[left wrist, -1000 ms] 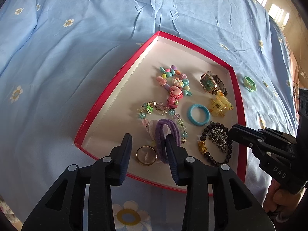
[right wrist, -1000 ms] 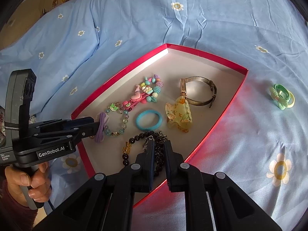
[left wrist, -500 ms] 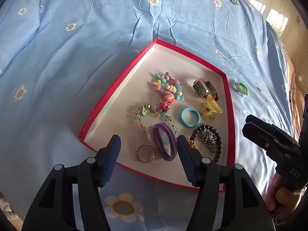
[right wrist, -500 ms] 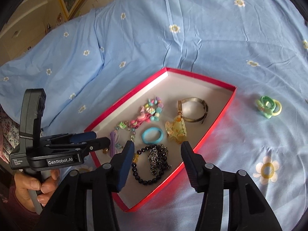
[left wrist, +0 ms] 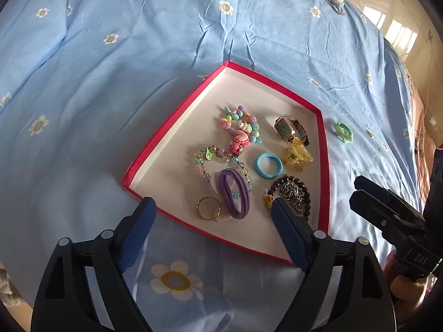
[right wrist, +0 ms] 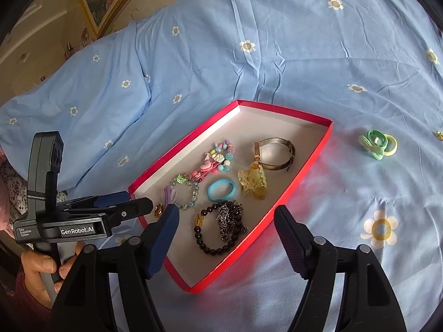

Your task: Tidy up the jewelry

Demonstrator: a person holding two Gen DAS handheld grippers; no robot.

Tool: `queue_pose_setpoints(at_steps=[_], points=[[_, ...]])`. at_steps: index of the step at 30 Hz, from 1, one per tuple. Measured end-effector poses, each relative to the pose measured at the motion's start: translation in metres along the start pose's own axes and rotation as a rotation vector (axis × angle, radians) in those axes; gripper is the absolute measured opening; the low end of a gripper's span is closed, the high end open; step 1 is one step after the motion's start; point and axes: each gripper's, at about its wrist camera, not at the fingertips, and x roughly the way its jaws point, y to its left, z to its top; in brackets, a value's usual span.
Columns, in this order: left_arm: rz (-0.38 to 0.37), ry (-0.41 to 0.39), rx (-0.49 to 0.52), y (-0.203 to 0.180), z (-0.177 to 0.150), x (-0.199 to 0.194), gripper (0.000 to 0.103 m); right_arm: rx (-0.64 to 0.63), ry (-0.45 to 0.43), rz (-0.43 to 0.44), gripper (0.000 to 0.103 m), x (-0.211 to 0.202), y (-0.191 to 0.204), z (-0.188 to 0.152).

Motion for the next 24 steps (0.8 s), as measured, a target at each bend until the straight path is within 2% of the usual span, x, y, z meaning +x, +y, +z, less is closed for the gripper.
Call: queue_pose_setpoints(at_steps=[3, 7, 12, 19, 24], points=[[0.006, -0.011, -0.031, 0.005, -0.005, -0.005, 0.093, 0.01, -0.007, 0.008, 0.083, -0.003, 0.0, -0.003], [-0.007, -0.03, -0.087, 0.013, -0.012, -0.014, 0.094, 0.014, -0.022, 0.015, 0.083, -0.009, 0.001, -0.009], [0.013, -0.047, -0.104, 0.014, -0.022, -0.021, 0.095, 0.01, -0.031, 0.015, 0.083, -0.014, 0.002, -0.02], [0.072, -0.081, -0.03, 0.0, -0.031, -0.04, 0.095, -0.013, -0.026, -0.007, 0.083, -0.026, 0.003, -0.03], [0.103, -0.139, 0.047, -0.015, -0.026, -0.068, 0.098, -0.091, -0.051, -0.007, 0.085, -0.052, 0.015, -0.013]])
